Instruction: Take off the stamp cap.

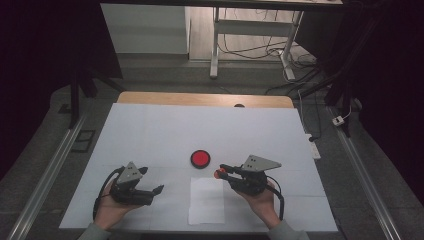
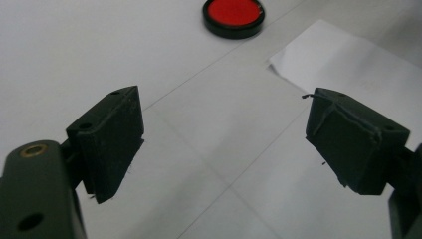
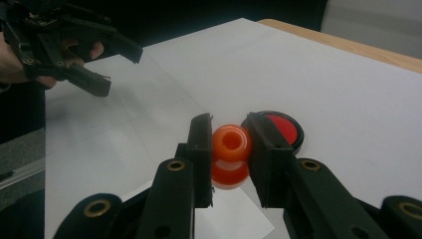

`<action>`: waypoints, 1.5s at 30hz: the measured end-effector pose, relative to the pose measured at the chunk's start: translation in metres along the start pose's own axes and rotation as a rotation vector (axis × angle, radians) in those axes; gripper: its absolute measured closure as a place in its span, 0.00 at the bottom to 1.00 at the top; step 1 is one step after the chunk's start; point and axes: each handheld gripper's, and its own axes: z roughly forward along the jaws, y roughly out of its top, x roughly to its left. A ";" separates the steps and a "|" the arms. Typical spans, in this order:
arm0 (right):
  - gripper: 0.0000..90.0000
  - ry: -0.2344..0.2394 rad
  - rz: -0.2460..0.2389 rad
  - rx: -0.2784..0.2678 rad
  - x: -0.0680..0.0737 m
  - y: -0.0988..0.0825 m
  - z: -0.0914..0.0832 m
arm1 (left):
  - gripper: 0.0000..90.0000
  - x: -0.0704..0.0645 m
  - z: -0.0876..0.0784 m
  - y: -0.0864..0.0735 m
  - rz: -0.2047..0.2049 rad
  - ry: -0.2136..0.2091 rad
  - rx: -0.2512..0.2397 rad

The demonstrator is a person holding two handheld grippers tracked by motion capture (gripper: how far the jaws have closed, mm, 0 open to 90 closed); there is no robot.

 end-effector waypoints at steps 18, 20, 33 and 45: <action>0.80 0.000 0.000 0.001 0.000 0.000 0.001 | 0.19 -0.017 0.017 0.023 0.074 -0.068 -0.020; 0.80 0.000 -0.001 0.001 0.000 0.000 0.001 | 0.20 -0.019 0.020 0.025 0.081 -0.073 -0.019; 0.80 0.001 0.002 -0.006 0.001 0.000 0.001 | 0.21 -0.027 0.037 0.042 0.112 -0.110 -0.019; 0.80 0.006 -0.002 -0.003 0.002 0.002 0.004 | 0.22 -0.036 0.049 0.056 0.129 -0.142 -0.024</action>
